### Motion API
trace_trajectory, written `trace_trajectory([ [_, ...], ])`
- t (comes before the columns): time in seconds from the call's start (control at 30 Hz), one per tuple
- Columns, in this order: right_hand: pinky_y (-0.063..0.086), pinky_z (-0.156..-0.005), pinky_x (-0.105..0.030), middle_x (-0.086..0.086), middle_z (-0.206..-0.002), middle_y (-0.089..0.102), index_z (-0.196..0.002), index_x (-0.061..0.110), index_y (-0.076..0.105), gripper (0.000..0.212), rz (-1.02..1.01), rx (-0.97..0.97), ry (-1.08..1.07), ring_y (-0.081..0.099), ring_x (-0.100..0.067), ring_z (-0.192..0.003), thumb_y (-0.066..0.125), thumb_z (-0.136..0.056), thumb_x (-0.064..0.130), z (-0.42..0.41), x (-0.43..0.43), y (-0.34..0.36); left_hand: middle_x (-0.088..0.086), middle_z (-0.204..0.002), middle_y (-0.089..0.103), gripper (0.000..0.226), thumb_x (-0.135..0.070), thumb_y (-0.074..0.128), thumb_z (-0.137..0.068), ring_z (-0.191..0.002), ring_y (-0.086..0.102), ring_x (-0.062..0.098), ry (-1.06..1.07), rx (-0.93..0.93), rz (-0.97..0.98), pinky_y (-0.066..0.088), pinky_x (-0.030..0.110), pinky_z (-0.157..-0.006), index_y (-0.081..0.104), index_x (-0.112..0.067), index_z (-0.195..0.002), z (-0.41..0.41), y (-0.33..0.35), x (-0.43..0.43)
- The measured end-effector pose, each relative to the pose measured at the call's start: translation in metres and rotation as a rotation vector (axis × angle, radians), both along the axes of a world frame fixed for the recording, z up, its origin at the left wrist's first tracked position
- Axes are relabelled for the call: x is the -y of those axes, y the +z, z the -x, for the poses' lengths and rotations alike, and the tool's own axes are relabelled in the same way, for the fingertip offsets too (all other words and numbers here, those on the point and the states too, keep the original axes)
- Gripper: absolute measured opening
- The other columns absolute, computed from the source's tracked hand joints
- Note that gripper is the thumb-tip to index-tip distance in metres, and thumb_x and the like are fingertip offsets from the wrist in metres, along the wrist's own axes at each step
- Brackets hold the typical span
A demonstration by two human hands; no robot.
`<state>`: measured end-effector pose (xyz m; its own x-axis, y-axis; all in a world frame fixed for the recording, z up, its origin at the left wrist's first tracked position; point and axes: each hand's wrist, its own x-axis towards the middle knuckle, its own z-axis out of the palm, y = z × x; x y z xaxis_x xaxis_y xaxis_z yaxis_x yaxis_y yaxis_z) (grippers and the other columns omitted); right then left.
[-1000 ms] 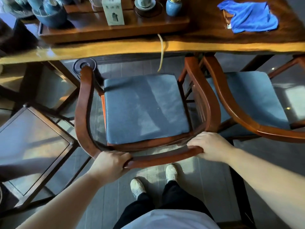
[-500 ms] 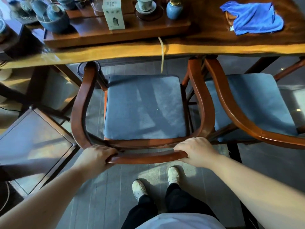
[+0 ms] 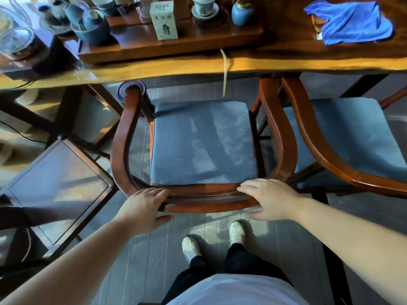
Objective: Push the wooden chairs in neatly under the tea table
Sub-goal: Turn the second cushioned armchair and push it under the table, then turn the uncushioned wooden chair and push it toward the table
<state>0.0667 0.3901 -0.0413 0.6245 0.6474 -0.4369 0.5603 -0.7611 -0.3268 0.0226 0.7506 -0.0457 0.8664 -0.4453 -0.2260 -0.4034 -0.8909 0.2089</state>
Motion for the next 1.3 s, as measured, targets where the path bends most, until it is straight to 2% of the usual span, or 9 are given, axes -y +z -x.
trace_trajectory([
  [0.1,0.024,-0.111,-0.041,0.0,-0.156,0.025,-0.149,0.023,0.02,0.09,-0.017,0.037,0.115,0.025,-0.018,-0.139,0.053,-0.08,0.07,0.008,-0.023,0.008,0.007,-0.13,0.063,0.083,-0.066,0.058,-0.073,-0.119,0.059,0.028,0.002,0.024,-0.088,0.045,0.043,-0.1,0.051,-0.012,-0.135,0.013,0.013,0.01],
  [0.2,0.016,-0.113,-0.043,-0.007,-0.158,0.019,-0.15,0.022,0.015,0.092,-0.093,0.093,0.198,0.02,-0.024,-0.141,0.051,-0.081,0.07,0.011,-0.054,0.015,0.011,-0.141,0.054,0.091,-0.07,0.051,-0.074,-0.13,0.048,0.033,0.047,0.031,-0.18,0.034,0.047,-0.11,0.041,-0.011,-0.144,0.03,0.028,0.013],
  [0.3,0.016,-0.114,-0.048,-0.013,-0.157,0.019,-0.149,0.023,0.015,0.091,-0.14,0.172,0.297,0.019,-0.03,-0.141,0.05,-0.08,0.07,0.005,-0.088,0.022,0.018,-0.143,0.051,0.091,-0.069,0.045,-0.074,-0.132,0.044,0.04,0.095,0.077,-0.268,0.021,0.051,-0.109,0.037,-0.011,-0.145,0.049,0.046,0.011],
  [0.5,0.028,-0.108,-0.058,-0.021,-0.148,0.037,-0.145,0.019,0.033,0.09,-0.138,0.336,0.474,0.034,-0.039,-0.134,0.042,-0.074,0.074,-0.015,-0.156,0.044,0.022,-0.144,0.048,0.089,-0.066,0.054,-0.079,-0.133,0.04,0.045,0.256,0.133,-0.311,0.019,0.056,-0.11,0.033,-0.012,-0.146,0.087,0.074,-0.023],
  [0.6,0.031,-0.107,-0.058,-0.022,-0.145,0.042,-0.141,0.019,0.039,0.088,-0.137,0.399,0.533,0.039,-0.039,-0.131,0.038,-0.072,0.074,-0.026,-0.198,0.057,0.023,-0.143,0.049,0.084,-0.064,0.05,-0.079,-0.133,0.04,0.045,0.352,0.102,-0.366,0.019,0.056,-0.109,0.038,-0.011,-0.144,0.1,0.086,-0.061],
  [0.77,0.034,-0.104,-0.059,-0.022,-0.144,0.043,-0.14,0.018,0.043,0.085,-0.155,0.455,0.587,0.042,-0.039,-0.129,0.042,-0.074,0.072,-0.033,-0.28,0.076,0.021,-0.136,0.056,0.073,-0.058,0.043,-0.084,-0.127,0.048,0.044,0.511,0.107,-0.386,0.024,0.054,-0.107,0.052,-0.009,-0.137,0.121,0.1,-0.139],
  [0.97,0.041,-0.099,-0.057,-0.021,-0.138,0.049,-0.137,0.017,0.046,0.08,-0.184,0.48,0.631,0.05,-0.036,-0.123,0.044,-0.074,0.067,-0.024,-0.384,0.088,0.018,-0.13,0.062,0.066,-0.052,0.043,-0.084,-0.123,0.054,0.041,0.626,0.144,-0.416,0.042,0.057,-0.102,0.057,-0.008,-0.131,0.149,0.11,-0.227],
  [1.2,0.042,-0.098,-0.056,-0.021,-0.133,0.053,-0.133,0.016,0.051,0.078,-0.272,0.462,0.724,0.052,-0.036,-0.119,0.04,-0.074,0.066,-0.003,-0.494,0.098,0.017,-0.13,0.062,0.067,-0.054,0.059,-0.08,-0.123,0.054,0.039,0.804,0.163,-0.437,0.043,0.054,-0.101,0.058,-0.01,-0.13,0.177,0.124,-0.312],
  [1.3,0.043,-0.098,-0.057,-0.021,-0.133,0.054,-0.133,0.017,0.05,0.077,-0.289,0.457,0.79,0.053,-0.036,-0.118,0.044,-0.073,0.066,0.001,-0.534,0.092,0.017,-0.131,0.061,0.066,-0.053,0.053,-0.082,-0.123,0.053,0.038,0.862,0.169,-0.43,0.042,0.052,-0.103,0.058,-0.01,-0.131,0.186,0.129,-0.348],
])
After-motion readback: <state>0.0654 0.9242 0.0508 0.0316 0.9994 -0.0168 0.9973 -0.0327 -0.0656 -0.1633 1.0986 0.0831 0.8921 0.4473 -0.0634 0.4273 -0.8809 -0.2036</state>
